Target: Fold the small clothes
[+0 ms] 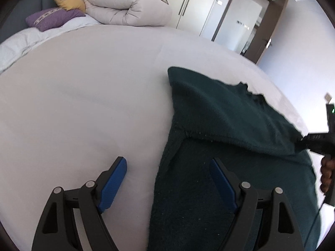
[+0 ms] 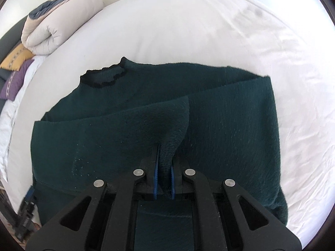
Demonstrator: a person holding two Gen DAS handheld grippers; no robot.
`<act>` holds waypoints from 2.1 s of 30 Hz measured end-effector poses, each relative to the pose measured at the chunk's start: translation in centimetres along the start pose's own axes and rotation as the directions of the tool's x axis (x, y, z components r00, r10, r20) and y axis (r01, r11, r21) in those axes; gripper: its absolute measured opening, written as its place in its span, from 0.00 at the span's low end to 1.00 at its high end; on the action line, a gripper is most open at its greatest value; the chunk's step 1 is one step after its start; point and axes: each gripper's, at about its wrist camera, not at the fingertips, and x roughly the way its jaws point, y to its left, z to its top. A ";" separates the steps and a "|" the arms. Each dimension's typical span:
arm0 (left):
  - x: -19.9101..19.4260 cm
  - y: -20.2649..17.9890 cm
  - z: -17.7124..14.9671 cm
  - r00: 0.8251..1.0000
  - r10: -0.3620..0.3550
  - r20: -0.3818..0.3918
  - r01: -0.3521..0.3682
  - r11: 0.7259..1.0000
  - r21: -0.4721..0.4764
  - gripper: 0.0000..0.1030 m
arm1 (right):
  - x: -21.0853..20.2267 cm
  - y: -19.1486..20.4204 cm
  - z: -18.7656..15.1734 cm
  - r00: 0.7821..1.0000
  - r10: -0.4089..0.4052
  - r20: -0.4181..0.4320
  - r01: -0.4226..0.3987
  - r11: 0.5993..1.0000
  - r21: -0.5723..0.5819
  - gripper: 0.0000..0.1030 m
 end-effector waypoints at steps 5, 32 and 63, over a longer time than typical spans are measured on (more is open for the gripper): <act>-0.5 0.6 0.9 1.000 -0.015 -0.006 0.015 0.999 -0.046 0.79 | -0.7 0.5 0.2 0.999 -0.038 0.034 0.039 0.999 -0.036 0.07; 7.9 -4.3 9.1 0.995 0.069 -0.071 -0.057 0.984 0.167 0.17 | -3.9 -6.9 -0.5 0.991 0.056 0.123 -0.085 0.964 0.250 0.13; -11.7 3.4 -10.5 0.954 -0.077 -0.289 0.106 0.991 0.085 0.85 | -18.0 -16.8 -21.8 0.916 0.366 0.165 -0.397 0.884 0.247 0.77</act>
